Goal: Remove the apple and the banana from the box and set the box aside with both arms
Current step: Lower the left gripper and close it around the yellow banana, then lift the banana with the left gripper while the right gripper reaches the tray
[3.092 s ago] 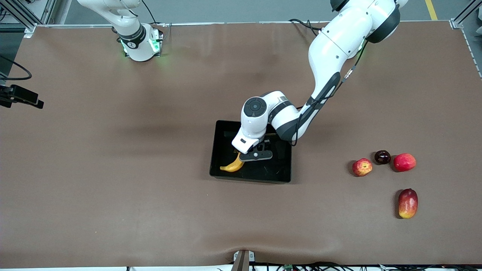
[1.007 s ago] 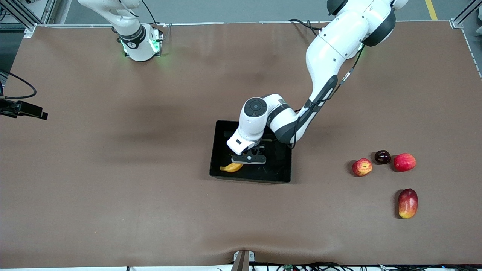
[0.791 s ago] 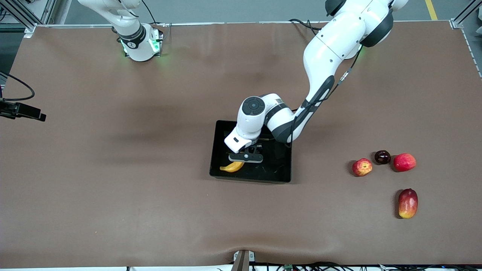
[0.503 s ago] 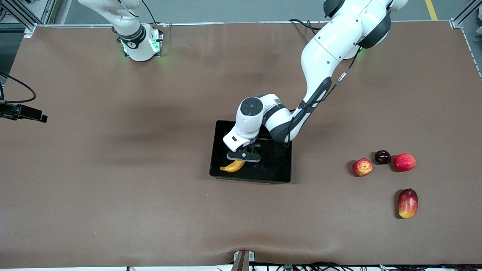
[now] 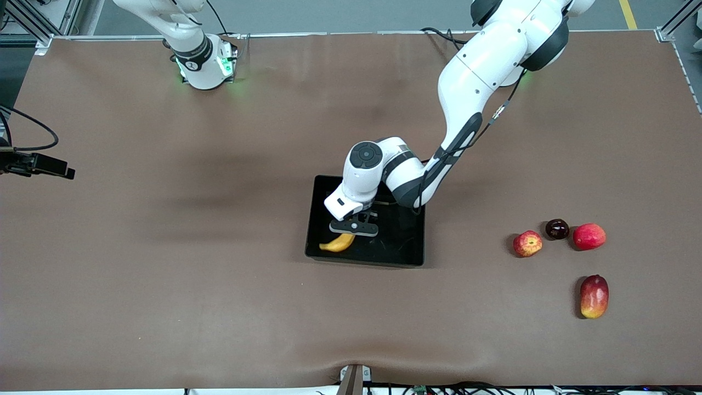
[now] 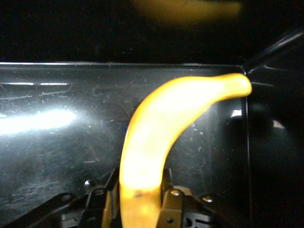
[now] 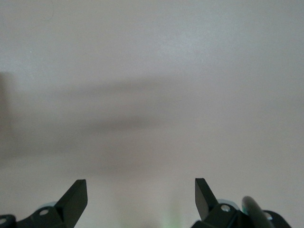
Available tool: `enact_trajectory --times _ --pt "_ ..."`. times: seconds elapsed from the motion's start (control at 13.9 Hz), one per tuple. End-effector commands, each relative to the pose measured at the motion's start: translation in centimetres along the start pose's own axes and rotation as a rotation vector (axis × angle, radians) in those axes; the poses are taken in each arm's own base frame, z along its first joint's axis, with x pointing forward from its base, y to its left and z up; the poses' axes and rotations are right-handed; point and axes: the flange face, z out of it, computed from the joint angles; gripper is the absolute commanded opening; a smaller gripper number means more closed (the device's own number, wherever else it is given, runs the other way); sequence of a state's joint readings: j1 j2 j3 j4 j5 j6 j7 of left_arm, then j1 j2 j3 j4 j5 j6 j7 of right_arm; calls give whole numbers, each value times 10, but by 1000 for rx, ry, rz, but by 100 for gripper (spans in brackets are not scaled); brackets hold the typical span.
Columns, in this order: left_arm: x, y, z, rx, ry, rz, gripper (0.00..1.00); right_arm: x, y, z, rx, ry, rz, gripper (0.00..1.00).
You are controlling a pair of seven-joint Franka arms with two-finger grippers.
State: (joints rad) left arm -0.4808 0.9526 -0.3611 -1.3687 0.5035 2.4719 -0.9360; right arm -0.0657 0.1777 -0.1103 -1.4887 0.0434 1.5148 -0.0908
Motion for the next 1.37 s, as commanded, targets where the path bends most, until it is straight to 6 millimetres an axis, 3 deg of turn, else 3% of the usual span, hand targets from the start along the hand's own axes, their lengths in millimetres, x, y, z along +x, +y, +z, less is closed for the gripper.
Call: enact_trajectory --times 0.0,0.14,0.29,0.5,0.65,0.79,0.86,1.01,1.22,1.29 --pt "10 2 -11 -11 32 3 0 2 -5 -3 22 6 -1 100" --pt "18 3 -27 -19 49 -9 0 2 -9 -3 21 9 -7 100" --pt "32 2 -56 -27 82 -21 0 2 -9 -4 30 11 -6 100" --pt "51 -12 -88 -2 84 -55 0 2 -11 -3 54 12 -8 100" --pt "68 -20 -121 -8 102 -92 0 3 -25 -2 59 6 -28 100" --pt "91 -49 -148 -4 120 -146 0 3 -49 -1 65 1 -7 100" --pt "102 -61 -167 -5 135 -165 0 3 -66 1 70 -1 26 100" --pt "116 -95 -184 50 107 -175 0 5 -107 6 61 3 44 100" --pt "143 -165 -194 96 55 -102 0 21 -157 41 107 -37 111 100" --pt "153 -197 -197 112 45 -93 0 25 -174 54 111 -40 91 100"
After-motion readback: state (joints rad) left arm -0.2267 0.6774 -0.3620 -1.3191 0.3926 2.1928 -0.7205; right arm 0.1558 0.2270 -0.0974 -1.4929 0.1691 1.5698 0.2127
